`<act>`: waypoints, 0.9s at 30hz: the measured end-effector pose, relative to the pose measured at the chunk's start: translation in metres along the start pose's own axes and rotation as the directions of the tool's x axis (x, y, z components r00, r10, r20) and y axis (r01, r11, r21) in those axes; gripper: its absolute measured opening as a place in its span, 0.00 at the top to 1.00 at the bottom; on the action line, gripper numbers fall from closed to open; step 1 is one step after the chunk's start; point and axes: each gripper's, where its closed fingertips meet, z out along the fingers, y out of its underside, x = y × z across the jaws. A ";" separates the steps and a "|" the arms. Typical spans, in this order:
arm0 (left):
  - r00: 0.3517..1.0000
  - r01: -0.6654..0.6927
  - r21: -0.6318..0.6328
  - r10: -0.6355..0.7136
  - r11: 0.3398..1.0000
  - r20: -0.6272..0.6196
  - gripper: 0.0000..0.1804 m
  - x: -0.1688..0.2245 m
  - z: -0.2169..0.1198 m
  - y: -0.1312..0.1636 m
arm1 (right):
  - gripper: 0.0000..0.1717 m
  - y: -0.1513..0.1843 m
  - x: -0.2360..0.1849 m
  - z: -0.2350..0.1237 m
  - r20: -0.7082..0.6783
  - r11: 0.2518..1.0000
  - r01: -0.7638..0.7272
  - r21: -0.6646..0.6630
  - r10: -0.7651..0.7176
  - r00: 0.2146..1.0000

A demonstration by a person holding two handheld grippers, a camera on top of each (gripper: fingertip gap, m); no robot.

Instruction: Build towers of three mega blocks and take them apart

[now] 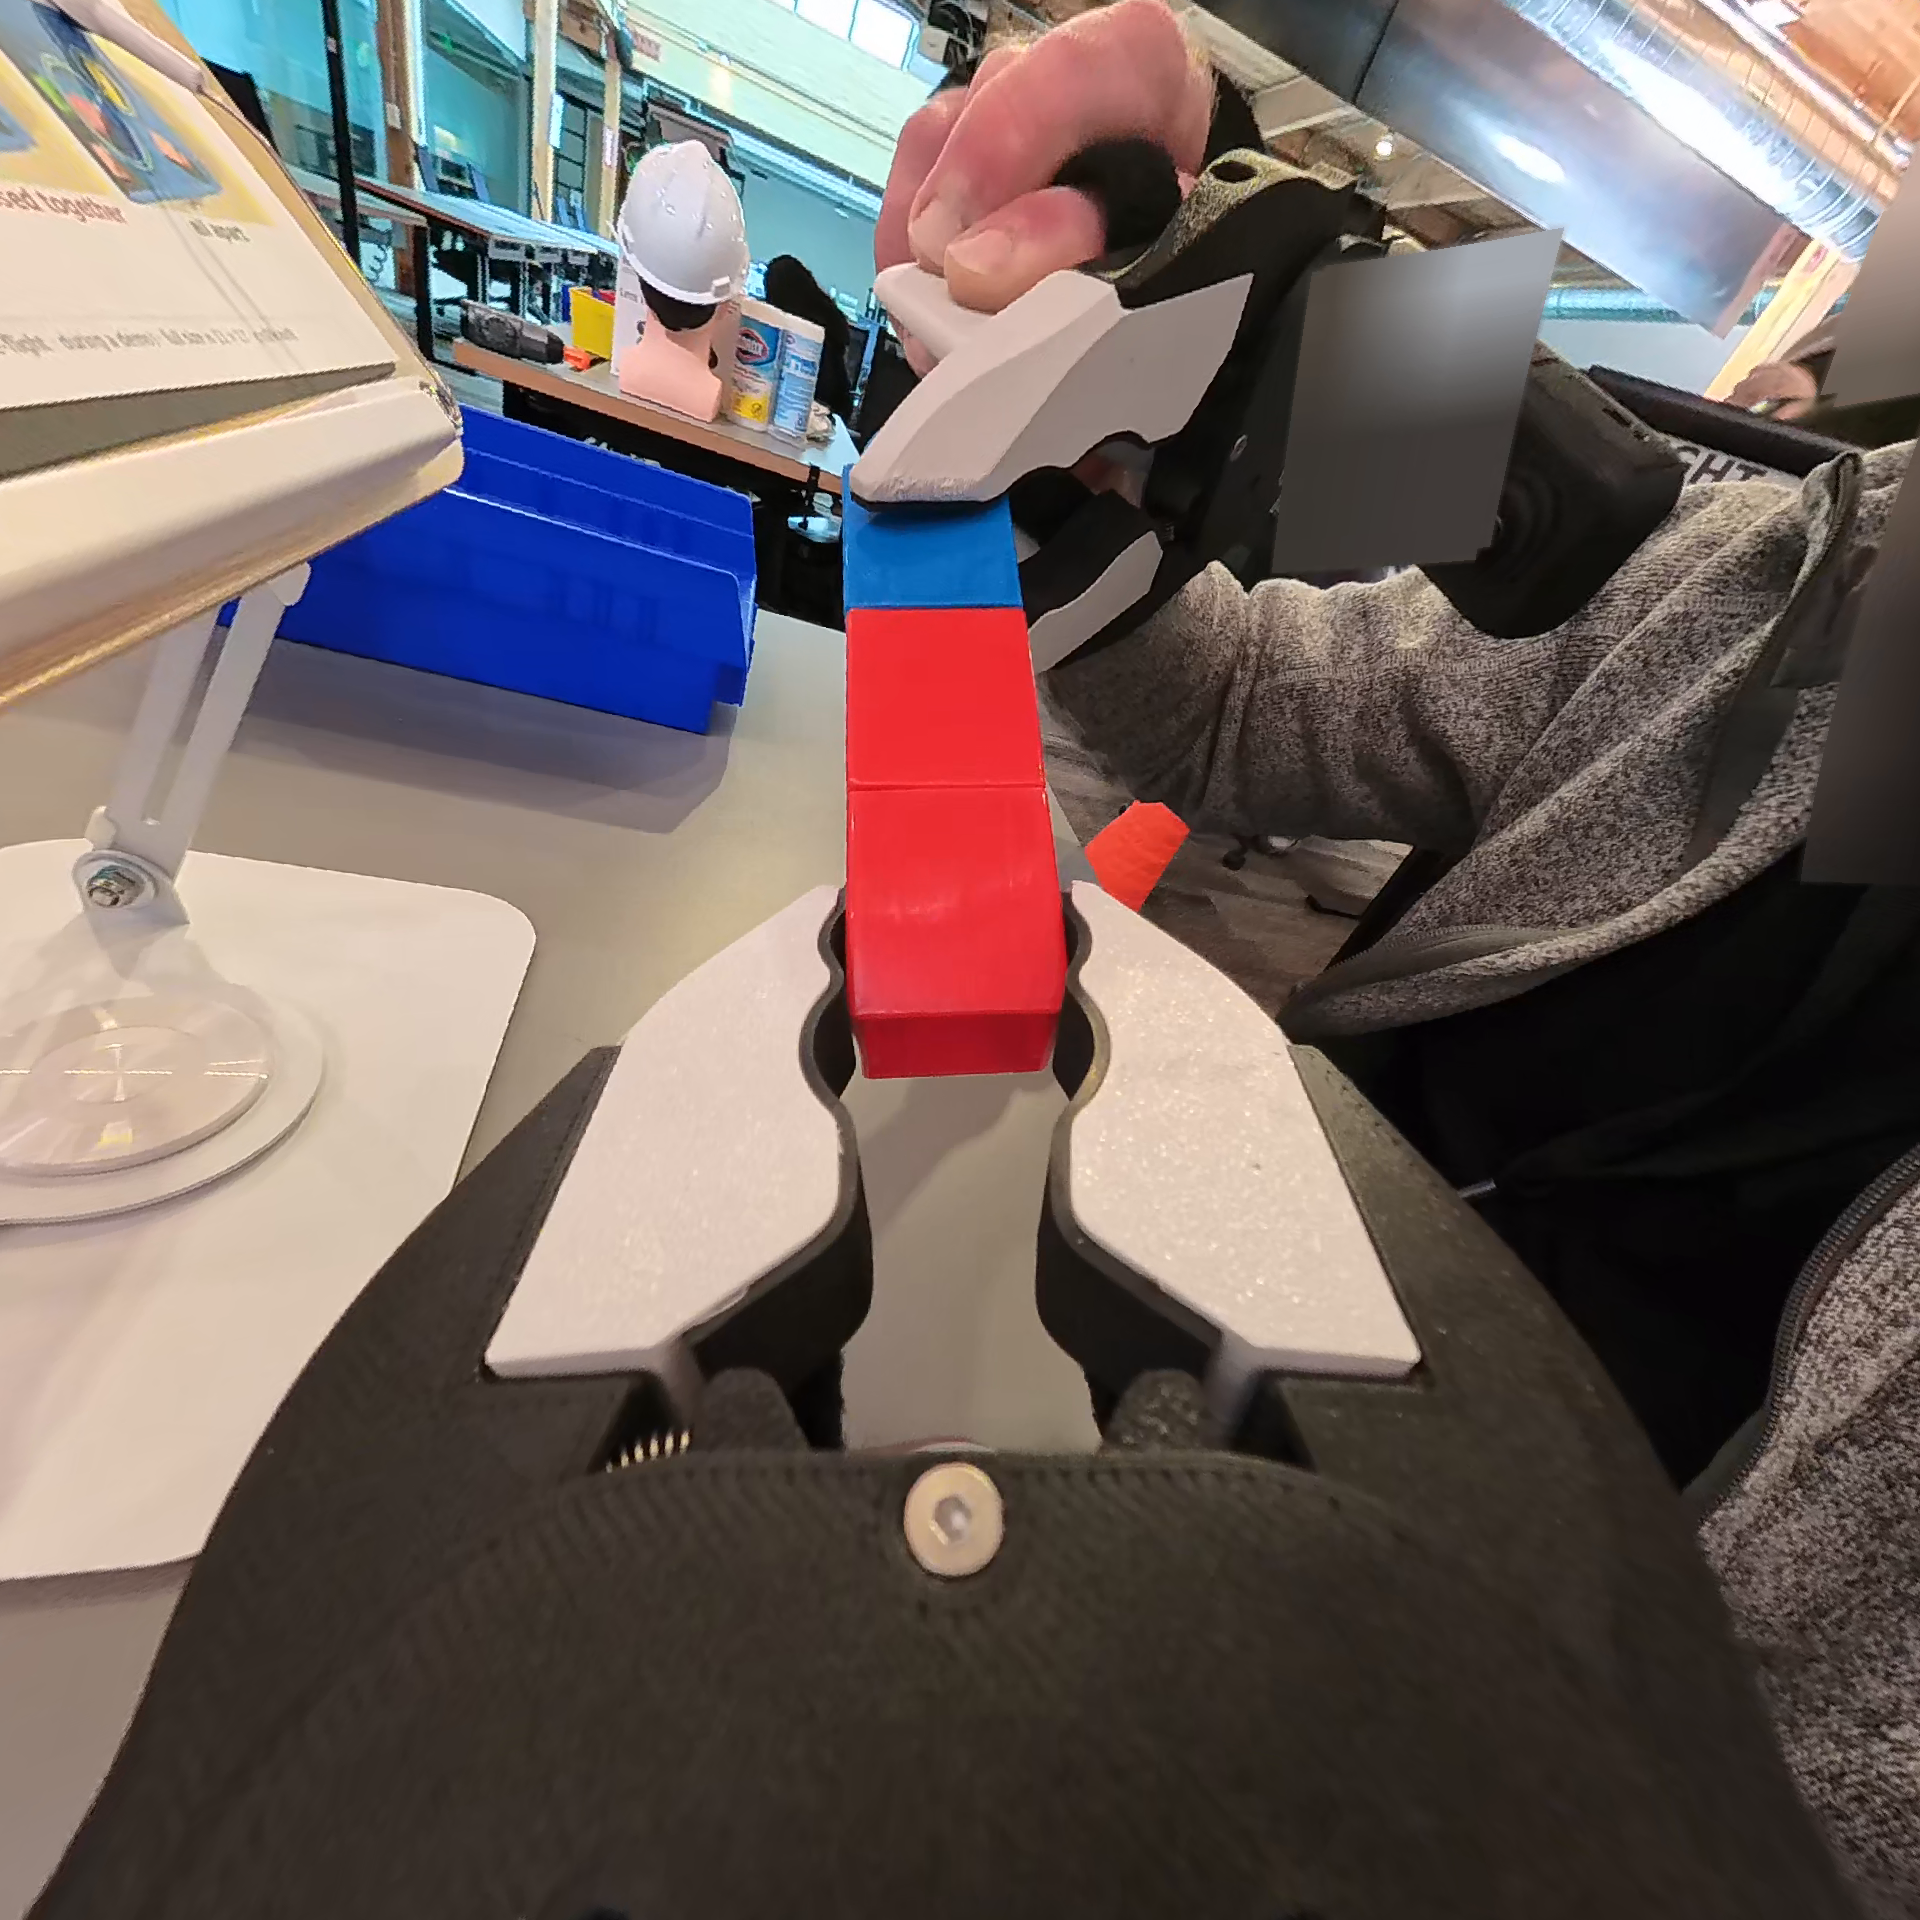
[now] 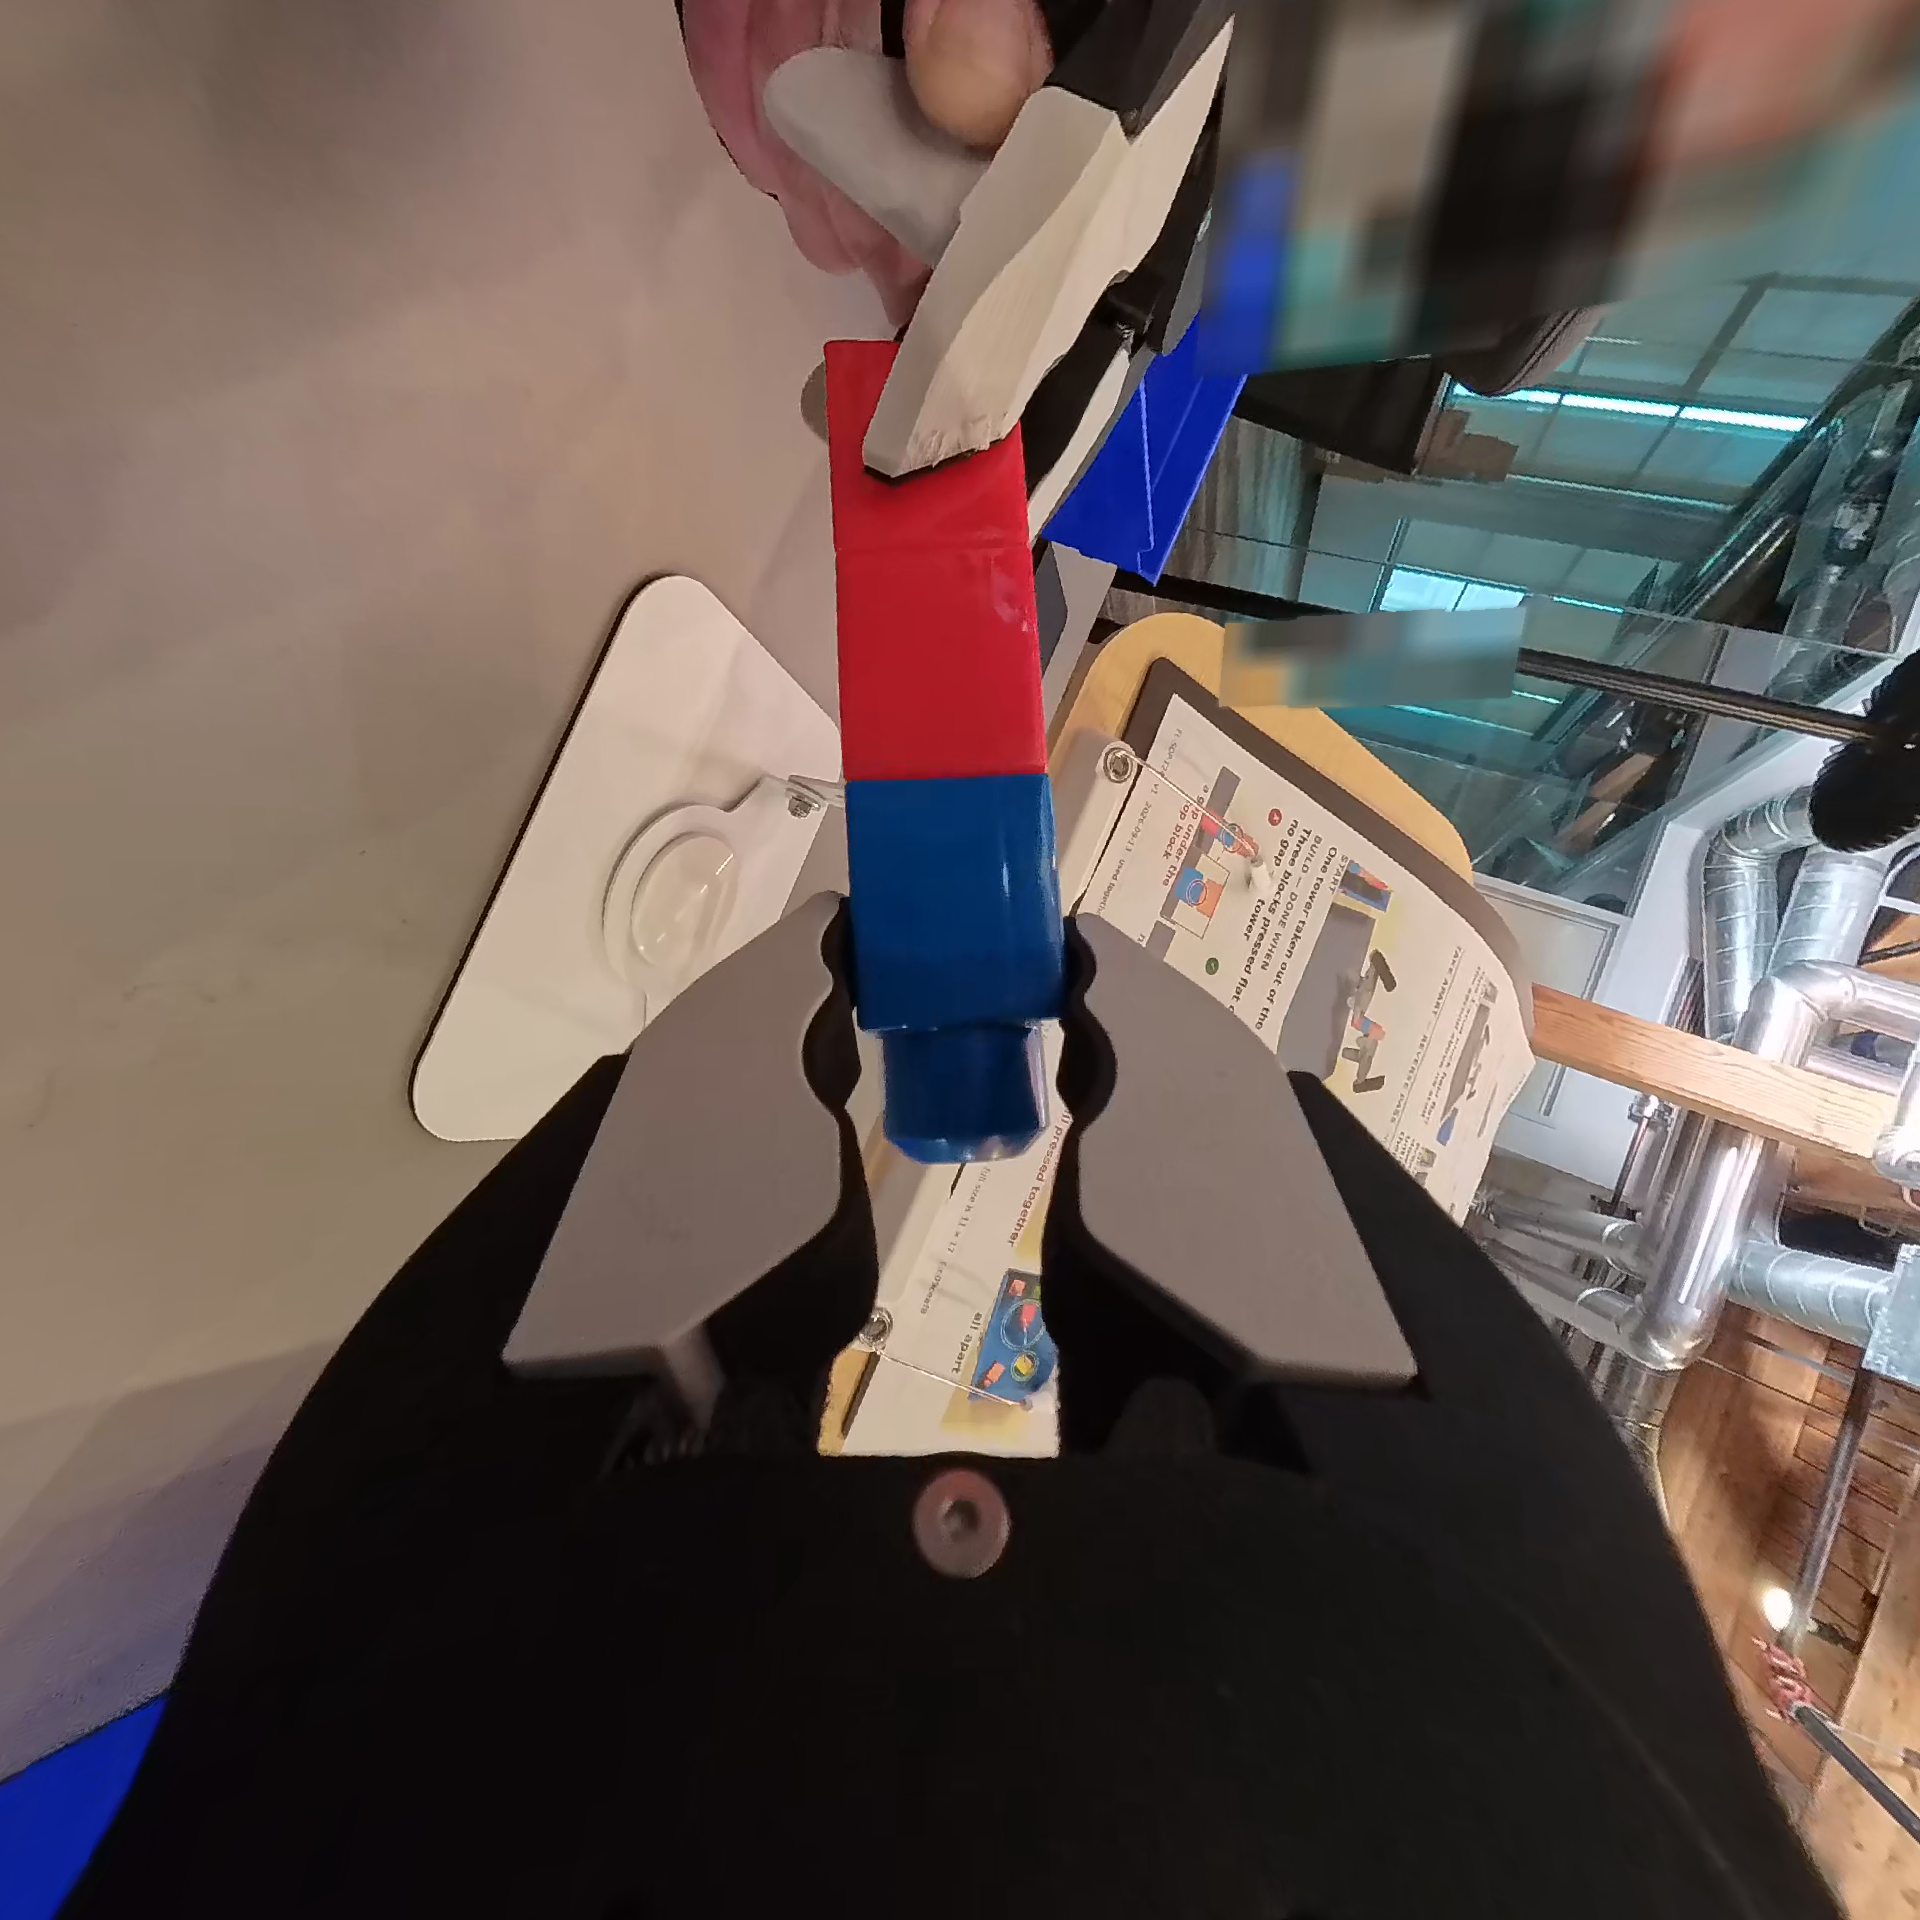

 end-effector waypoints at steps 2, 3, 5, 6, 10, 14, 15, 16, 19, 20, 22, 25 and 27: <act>1.000 0.004 0.005 -0.004 1.000 0.002 0.80 -0.001 0.000 0.000 | 0.79 0.001 0.000 0.001 0.001 1.000 -0.001 -0.003 0.001 1.000; 1.000 0.004 0.003 -0.004 1.000 0.002 0.80 -0.001 0.000 0.001 | 0.79 0.001 -0.001 0.001 0.002 1.000 0.000 -0.004 0.000 1.000; 1.000 -0.002 0.001 0.002 1.000 0.007 0.80 -0.001 0.000 0.001 | 0.79 0.001 -0.001 0.002 0.000 1.000 -0.003 0.002 0.003 1.000; 1.000 -0.007 -0.001 0.007 1.000 0.011 0.80 -0.001 0.000 0.001 | 0.79 0.001 -0.001 0.001 -0.003 1.000 -0.001 0.002 0.001 1.000; 0.997 -0.054 -0.008 0.055 0.998 0.049 0.80 -0.003 0.001 -0.001 | 0.79 0.002 0.001 0.001 -0.031 1.000 -0.004 0.011 0.005 0.999; 0.979 -0.143 -0.061 0.150 0.988 0.139 0.80 -0.006 0.003 -0.002 | 0.76 -0.001 -0.004 0.003 -0.055 0.998 -0.030 0.063 0.033 0.998; 0.972 -0.167 -0.075 0.177 0.983 0.155 0.80 -0.006 0.004 -0.002 | 0.75 0.001 -0.006 0.004 -0.048 0.996 -0.056 0.068 0.059 0.997; 0.966 -0.189 -0.077 0.199 0.979 0.166 0.80 -0.005 0.004 -0.004 | 0.71 0.003 -0.006 0.003 -0.045 0.992 -0.094 0.078 0.098 0.994; 0.939 -0.246 -0.108 0.265 0.963 0.219 0.80 -0.008 -0.002 -0.006 | 0.63 0.017 -0.007 0.000 0.004 0.960 -0.263 0.094 0.264 0.964; 0.930 -0.268 -0.112 0.287 0.957 0.231 0.80 -0.008 -0.003 -0.008 | 0.63 0.016 -0.008 -0.004 0.053 0.923 -0.354 0.148 0.350 0.935; 0.908 -0.306 -0.154 0.337 0.939 0.251 0.80 -0.009 -0.003 -0.006 | 0.65 0.013 -0.006 -0.012 0.153 0.814 -0.515 0.270 0.492 0.857; 0.865 -0.380 -0.227 0.432 0.896 0.256 0.80 -0.007 0.001 -0.002 | 0.63 0.009 -0.008 -0.018 0.336 0.627 -0.694 0.353 0.608 0.720; 0.845 -0.426 -0.230 0.476 0.875 0.245 0.80 -0.001 0.005 -0.004 | 0.63 0.004 -0.016 -0.017 0.427 0.561 -0.749 0.353 0.616 0.663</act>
